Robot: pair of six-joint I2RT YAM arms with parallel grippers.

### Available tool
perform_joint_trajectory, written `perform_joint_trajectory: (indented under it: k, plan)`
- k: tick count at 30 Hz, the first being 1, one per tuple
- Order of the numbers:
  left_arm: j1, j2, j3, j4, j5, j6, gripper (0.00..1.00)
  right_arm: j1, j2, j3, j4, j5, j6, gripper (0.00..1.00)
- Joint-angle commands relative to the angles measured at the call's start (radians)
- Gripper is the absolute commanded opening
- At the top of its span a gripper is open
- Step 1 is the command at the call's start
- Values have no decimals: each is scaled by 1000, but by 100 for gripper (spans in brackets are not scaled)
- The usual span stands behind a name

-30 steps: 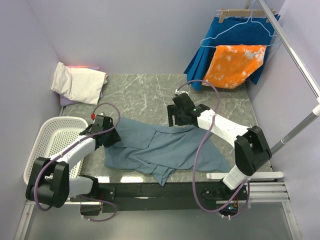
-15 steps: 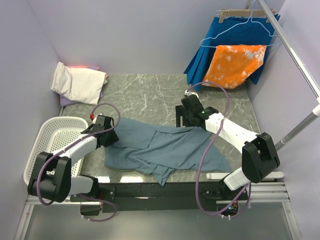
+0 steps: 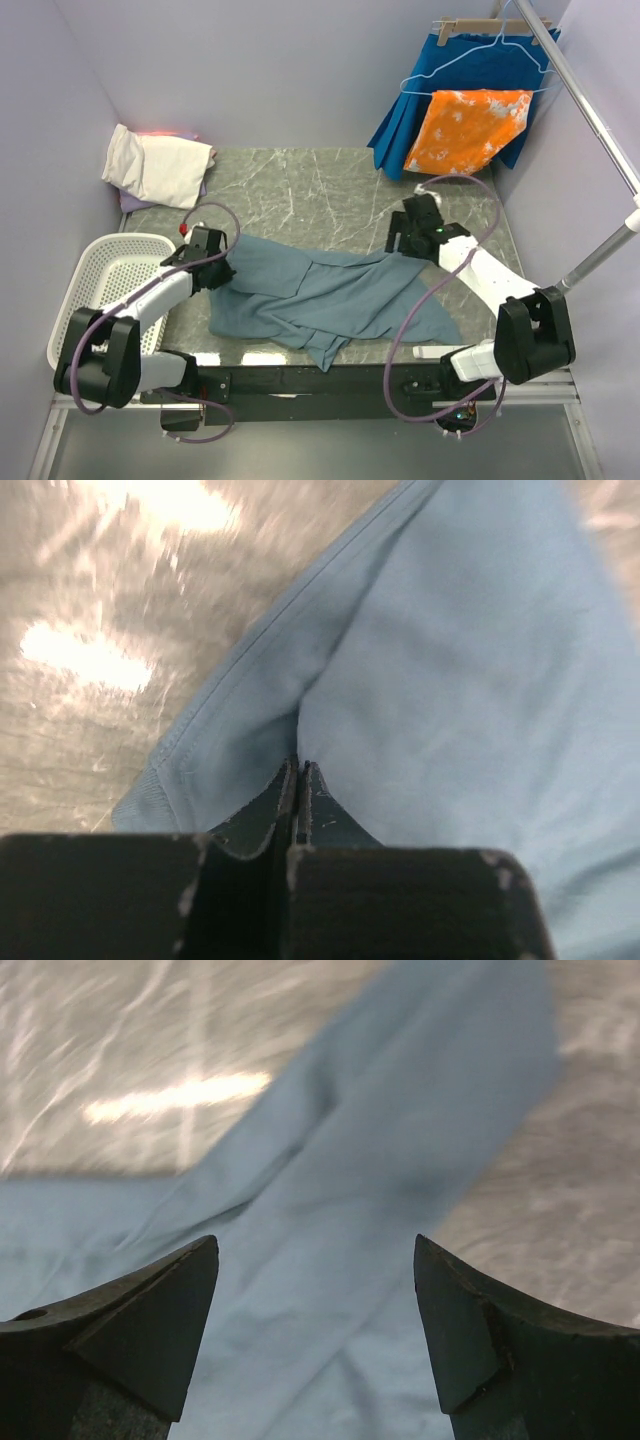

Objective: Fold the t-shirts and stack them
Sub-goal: Flatten out the tshirt

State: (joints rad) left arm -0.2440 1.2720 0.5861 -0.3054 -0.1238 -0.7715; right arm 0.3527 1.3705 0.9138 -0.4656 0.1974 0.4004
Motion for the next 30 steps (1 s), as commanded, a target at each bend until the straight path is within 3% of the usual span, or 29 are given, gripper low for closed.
perform_joint_trajectory:
  k: [1, 9, 20, 30]
  plan:
    - [-3, -82, 133, -47, -37, 37, 1, -129, -7, -24, 65, -22, 38, 85]
    - [0, -131, 285, -109, -80, 77, 1, -213, 150, 60, 145, -72, 64, 86]
    - [41, -169, 351, -143, -108, 110, 1, -268, 309, 207, 151, -6, 81, 86]
    - [57, -160, 356, -130, -89, 118, 1, -299, 456, 301, 131, -53, 81, 85]
